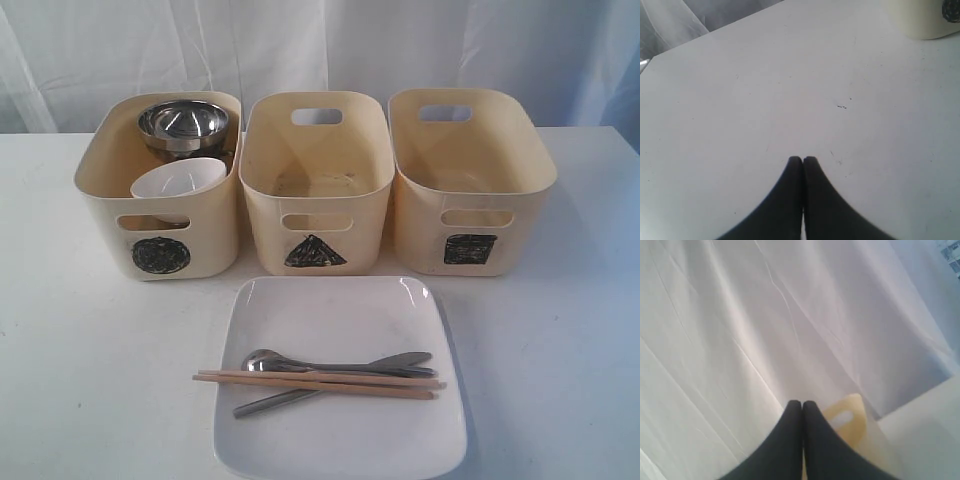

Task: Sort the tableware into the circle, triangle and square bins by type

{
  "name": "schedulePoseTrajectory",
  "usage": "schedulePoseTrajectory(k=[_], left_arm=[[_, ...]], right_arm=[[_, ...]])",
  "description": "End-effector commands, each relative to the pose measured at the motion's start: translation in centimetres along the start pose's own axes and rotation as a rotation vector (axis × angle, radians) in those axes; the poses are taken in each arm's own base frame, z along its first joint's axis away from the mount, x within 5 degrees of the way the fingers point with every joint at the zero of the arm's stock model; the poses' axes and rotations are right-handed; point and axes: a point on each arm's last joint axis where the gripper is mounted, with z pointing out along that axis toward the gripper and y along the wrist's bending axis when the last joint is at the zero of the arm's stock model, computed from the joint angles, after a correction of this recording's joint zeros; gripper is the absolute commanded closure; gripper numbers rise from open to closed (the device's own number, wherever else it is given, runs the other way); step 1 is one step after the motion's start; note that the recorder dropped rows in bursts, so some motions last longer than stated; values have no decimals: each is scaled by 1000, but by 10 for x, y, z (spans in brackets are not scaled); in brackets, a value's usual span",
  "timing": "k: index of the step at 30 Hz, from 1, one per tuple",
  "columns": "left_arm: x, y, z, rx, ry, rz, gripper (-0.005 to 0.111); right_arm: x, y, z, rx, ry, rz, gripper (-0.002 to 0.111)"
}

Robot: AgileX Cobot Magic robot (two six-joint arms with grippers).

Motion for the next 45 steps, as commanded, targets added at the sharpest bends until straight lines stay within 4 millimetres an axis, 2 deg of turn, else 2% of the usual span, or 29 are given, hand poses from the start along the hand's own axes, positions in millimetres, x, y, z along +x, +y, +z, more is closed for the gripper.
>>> schedulePoseTrajectory(k=[1, 13, 21, 31, 38, 43, 45], left_arm=[[1, 0, 0, 2, -7, 6, 107], [-3, -4, 0, 44, -42, -120, 107], [-2, -5, 0, 49, -34, -122, 107], [-2, -5, 0, 49, -34, -122, 107], [-5, -3, 0, 35, -63, -123, 107], [-7, -2, 0, 23, -90, -124, 107], [-7, -2, 0, 23, -90, -124, 107]], right_arm=[[-7, 3, -1, -38, -91, 47, 108], [-7, 3, -1, -38, -89, 43, 108], [-6, 5, -1, -61, -78, -56, 108], [-6, 6, -1, -64, -72, -68, 108], [-19, 21, -1, -129, -83, -182, 108], [-19, 30, -1, -201, -49, -234, 108], [-17, 37, -3, -282, -34, -255, 108]])
